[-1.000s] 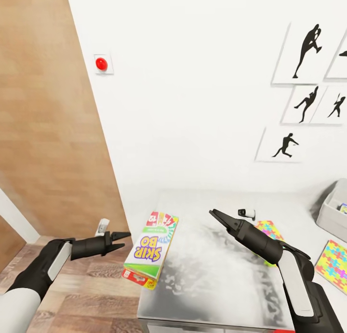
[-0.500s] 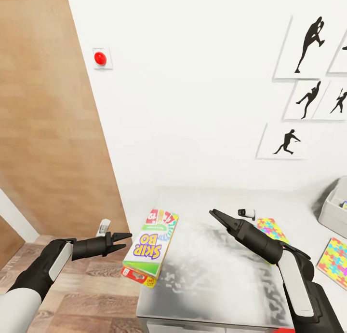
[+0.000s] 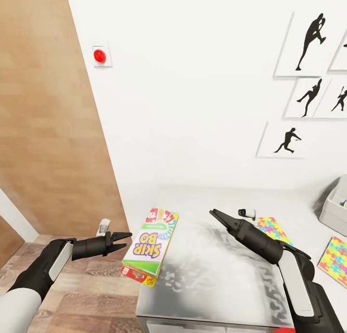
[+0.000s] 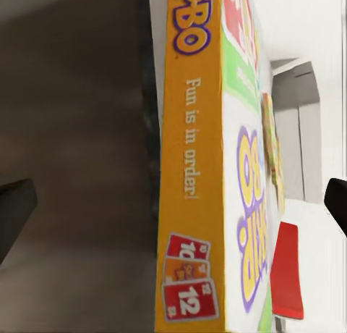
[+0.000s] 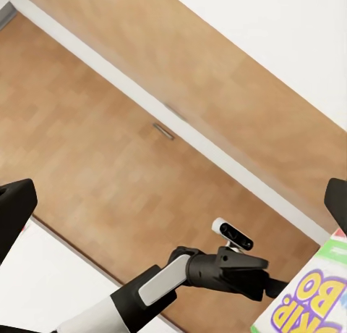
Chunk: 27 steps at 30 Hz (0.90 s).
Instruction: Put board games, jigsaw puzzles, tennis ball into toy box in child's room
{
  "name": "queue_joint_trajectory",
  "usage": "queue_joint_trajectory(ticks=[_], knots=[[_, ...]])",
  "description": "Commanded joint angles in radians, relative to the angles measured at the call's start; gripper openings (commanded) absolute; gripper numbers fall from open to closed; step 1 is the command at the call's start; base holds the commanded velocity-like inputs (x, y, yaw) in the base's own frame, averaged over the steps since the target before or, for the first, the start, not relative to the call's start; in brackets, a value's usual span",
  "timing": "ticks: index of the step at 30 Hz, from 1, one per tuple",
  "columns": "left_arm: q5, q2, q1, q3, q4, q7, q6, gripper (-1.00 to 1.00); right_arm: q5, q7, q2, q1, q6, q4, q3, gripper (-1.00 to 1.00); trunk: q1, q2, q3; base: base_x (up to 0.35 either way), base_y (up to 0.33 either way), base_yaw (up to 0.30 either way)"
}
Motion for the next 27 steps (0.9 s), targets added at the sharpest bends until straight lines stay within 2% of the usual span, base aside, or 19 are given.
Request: queue_joint_trajectory(ticks=[1, 9, 17, 27], knots=[[0.000, 0.000, 0.000, 0.001, 0.000, -0.007, 0.004, 1.00, -0.001, 0.002, 0.000, -0.001, 0.005, 0.000, -0.001, 1.00, 0.000, -0.001, -0.001, 0.000, 0.000, 0.000], [-0.002, 0.000, 0.000, 0.001, 0.000, -0.042, 0.003, 1.00, 0.000, 0.002, 0.001, -0.001, 0.004, 0.000, 0.000, 1.00, 0.000, -0.001, -0.001, -0.030, -0.005, 0.000], [-0.003, 0.001, 0.000, 0.001, 0.000, -0.048, 0.003, 1.00, 0.001, 0.002, 0.000, -0.001, 0.003, 0.000, 0.000, 1.00, 0.000, -0.001, -0.001, -0.191, -0.012, 0.000], [-0.003, 0.000, 0.000, 0.001, 0.000, -0.048, 0.003, 1.00, 0.001, 0.002, 0.000, -0.001, 0.003, 0.000, 0.000, 1.00, 0.000, -0.001, -0.001, -0.030, -0.001, 0.000]])
